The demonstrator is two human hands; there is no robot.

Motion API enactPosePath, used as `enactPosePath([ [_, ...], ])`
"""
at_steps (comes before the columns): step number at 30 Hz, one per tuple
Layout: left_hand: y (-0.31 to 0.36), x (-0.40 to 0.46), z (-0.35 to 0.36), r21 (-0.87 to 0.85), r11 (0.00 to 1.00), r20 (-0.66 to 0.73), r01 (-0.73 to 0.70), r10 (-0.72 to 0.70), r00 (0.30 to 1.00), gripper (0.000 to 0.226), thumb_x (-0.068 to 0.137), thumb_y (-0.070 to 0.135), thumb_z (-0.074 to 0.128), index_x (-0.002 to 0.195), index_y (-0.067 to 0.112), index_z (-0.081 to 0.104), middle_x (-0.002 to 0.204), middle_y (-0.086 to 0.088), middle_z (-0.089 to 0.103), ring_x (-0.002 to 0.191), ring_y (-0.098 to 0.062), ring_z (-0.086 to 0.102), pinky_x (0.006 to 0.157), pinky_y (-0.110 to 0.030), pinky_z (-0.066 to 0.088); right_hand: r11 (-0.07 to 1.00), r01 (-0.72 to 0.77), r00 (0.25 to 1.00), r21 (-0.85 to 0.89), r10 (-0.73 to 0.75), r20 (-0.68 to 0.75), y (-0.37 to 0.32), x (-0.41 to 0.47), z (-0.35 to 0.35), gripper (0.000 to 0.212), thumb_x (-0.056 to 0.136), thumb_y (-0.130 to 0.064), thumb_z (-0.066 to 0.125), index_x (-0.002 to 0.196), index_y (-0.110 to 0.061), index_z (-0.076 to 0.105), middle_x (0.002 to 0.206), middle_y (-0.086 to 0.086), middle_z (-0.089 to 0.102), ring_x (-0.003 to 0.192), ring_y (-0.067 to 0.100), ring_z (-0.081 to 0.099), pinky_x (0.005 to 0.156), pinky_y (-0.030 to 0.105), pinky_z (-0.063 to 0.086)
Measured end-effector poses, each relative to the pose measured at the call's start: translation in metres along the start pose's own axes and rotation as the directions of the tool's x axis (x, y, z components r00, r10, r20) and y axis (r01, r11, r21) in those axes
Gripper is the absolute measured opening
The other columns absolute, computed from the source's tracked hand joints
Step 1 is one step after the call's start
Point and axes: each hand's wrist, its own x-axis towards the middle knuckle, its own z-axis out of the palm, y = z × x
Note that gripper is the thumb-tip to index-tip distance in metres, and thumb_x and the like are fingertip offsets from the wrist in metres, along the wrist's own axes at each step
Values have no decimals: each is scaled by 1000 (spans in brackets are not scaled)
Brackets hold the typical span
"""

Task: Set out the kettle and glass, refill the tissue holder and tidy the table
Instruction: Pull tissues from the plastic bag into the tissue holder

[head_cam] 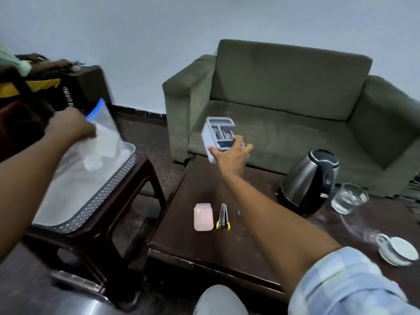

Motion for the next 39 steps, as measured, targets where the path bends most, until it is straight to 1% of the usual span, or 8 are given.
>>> enactPosePath([
  [9, 187, -127, 82, -249, 934, 18, -255, 267, 963, 32, 83, 9, 63, 112, 1, 72, 116, -31, 69, 112, -49, 66, 91, -46, 55, 926, -273, 961, -260, 248, -125, 121, 5, -54, 88, 64, -49, 93, 129, -17, 42, 135, 19, 35, 119, 45, 54, 97, 52, 54],
  [16, 237, -174, 137, -302, 894, 125, -329, 380, 916, 22, 80, 8, 63, 98, 3, 74, 94, -20, 70, 93, -41, 69, 70, -33, 45, 885, -345, 938, -312, 311, -154, 145, 5, -46, 102, 58, -53, 95, 133, -13, 38, 140, 19, 33, 118, 41, 55, 86, 44, 56],
  [25, 249, -199, 147, -260, 866, 304, -427, 493, 815, 15, 77, 9, 75, 92, 6, 77, 87, -15, 75, 81, -32, 71, 66, -34, 54, 860, -288, 924, -421, 366, 116, 128, 14, -78, 118, 70, -38, 93, 155, -16, 16, 155, 17, 14, 129, 42, 48, 96, 46, 52],
  [29, 251, -216, 137, -299, 811, 320, -503, 581, 748, 18, 75, 10, 80, 92, 7, 74, 82, -7, 69, 76, -25, 62, 63, -27, 42, 972, -88, 978, -216, 125, 168, 86, 20, -121, 65, 80, -35, 73, 135, -11, 49, 135, 17, 54, 110, 35, 63, 89, 45, 56],
  [32, 256, -238, 130, -347, 753, 338, -560, 657, 674, 30, 74, 9, 84, 101, 8, 71, 89, -6, 68, 81, -22, 60, 68, -31, 43, 904, -345, 852, 252, 189, 488, 48, 19, -151, 37, 86, -40, 71, 92, -4, 69, 87, 19, 73, 64, 21, 62, 64, 36, 57],
  [35, 265, -263, 119, -459, 708, 381, -537, 702, 602, 27, 75, 5, 83, 98, 8, 69, 86, -4, 67, 75, -17, 58, 66, -25, 50, 872, -391, 810, 294, 176, 559, 30, 14, -170, 30, 87, -35, 76, 80, -8, 68, 69, 11, 62, 51, 17, 53, 60, 31, 48],
  [37, 266, -277, 110, -589, 721, 436, -364, 664, 608, 14, 84, 3, 74, 84, 13, 65, 68, -2, 59, 54, -10, 53, 45, -16, 45, 899, -345, 838, 269, 166, 520, 28, 11, -180, 17, 85, -19, 76, 81, -4, 70, 71, 16, 59, 59, 22, 55, 64, 34, 50],
  [39, 264, -287, 103, -714, 697, 528, -66, 598, 603, 11, 90, 3, 65, 84, 12, 65, 60, -3, 59, 45, -8, 54, 43, -18, 48, 903, -337, 847, 267, 168, 504, 30, 10, -192, 5, 81, -5, 73, 82, -1, 70, 74, 19, 60, 69, 25, 57, 67, 37, 50],
])
